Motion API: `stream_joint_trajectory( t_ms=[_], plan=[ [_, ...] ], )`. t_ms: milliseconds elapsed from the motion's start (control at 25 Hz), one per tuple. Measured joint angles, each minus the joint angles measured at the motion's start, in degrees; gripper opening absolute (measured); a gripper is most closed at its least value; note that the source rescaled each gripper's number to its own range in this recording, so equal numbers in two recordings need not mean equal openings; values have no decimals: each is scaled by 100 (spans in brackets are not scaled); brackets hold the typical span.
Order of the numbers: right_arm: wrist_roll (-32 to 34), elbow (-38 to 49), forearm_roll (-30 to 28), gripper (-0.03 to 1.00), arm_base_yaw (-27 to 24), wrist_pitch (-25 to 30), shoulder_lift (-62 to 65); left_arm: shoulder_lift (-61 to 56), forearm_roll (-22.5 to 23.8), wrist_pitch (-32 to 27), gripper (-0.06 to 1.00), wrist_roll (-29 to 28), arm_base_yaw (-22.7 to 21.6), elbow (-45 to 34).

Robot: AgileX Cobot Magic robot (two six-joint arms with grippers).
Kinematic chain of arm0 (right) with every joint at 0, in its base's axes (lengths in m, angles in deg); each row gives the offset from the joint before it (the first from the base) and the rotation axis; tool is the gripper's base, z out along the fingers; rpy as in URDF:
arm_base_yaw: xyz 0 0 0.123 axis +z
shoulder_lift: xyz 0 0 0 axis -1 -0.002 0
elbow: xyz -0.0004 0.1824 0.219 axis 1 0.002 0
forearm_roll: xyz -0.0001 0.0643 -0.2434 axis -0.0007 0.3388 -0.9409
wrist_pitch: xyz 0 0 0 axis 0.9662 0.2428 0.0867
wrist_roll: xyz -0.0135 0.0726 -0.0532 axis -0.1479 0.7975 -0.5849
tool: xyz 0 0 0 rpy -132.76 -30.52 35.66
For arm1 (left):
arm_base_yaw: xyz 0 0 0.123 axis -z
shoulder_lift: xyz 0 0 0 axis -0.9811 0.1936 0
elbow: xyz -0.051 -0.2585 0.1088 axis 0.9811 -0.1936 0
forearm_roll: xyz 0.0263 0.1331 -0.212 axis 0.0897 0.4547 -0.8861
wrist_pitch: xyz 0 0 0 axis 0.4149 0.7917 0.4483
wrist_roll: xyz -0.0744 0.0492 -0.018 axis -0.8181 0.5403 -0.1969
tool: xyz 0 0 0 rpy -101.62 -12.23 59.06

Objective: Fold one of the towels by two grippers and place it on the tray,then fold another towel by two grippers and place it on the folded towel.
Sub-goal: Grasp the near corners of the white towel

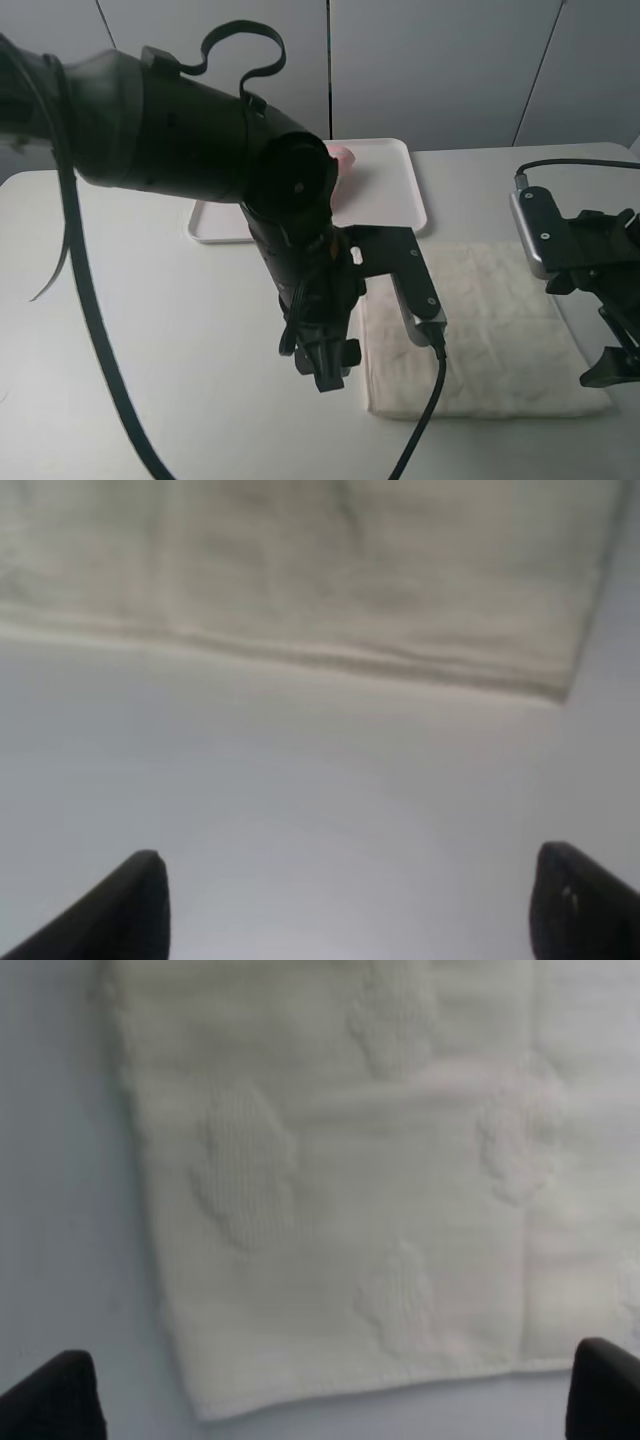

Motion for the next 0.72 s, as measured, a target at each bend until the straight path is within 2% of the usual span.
stream_joint_trajectory(
  t_ms=[200, 560, 720],
  plan=[
    [-10, 0, -362, 100, 0, 251, 0, 145, 108, 137, 93, 0, 402, 0],
    [-121, 38, -468, 100, 0, 235, -11, 349, 190, 137, 93, 0, 700, 0],
    [-252, 411, -468, 100, 0, 24, -61, 349, 190, 160, 93, 0, 739, 0]
  ],
)
